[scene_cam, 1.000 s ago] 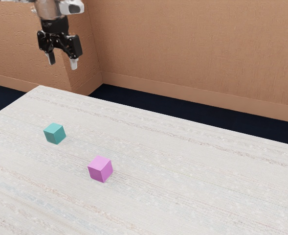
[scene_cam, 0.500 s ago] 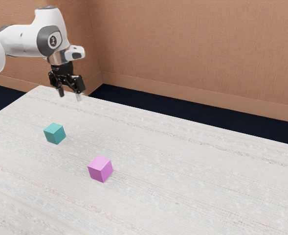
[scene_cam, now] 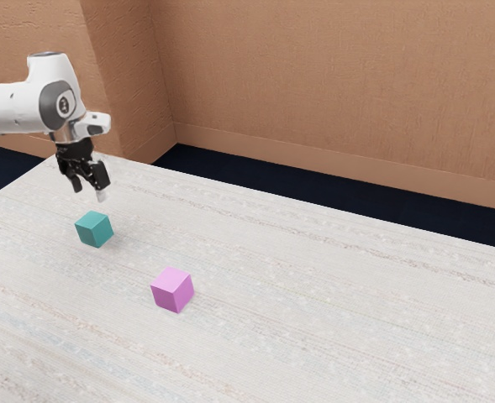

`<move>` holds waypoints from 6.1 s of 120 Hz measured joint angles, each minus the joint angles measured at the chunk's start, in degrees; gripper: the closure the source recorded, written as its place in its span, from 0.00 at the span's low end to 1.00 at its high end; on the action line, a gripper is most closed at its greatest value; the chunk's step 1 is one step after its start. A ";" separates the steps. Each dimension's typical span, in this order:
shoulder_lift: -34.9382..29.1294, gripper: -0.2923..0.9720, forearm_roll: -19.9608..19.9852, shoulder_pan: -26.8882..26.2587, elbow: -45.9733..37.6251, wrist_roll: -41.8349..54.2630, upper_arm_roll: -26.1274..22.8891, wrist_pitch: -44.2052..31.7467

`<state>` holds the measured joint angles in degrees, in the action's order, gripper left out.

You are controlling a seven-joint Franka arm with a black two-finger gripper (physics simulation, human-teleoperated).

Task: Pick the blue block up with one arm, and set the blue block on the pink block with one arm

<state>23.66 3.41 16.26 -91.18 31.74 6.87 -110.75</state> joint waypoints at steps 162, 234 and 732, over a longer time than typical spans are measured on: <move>15.90 0.23 8.49 -2.44 6.75 11.44 9.06 -6.65; 19.69 0.29 11.97 -4.88 9.50 10.85 11.88 -7.83; -15.25 0.24 -8.23 -19.95 -23.32 -34.07 -5.32 -14.88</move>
<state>8.41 -4.82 -3.69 -114.50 -2.33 1.55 -125.64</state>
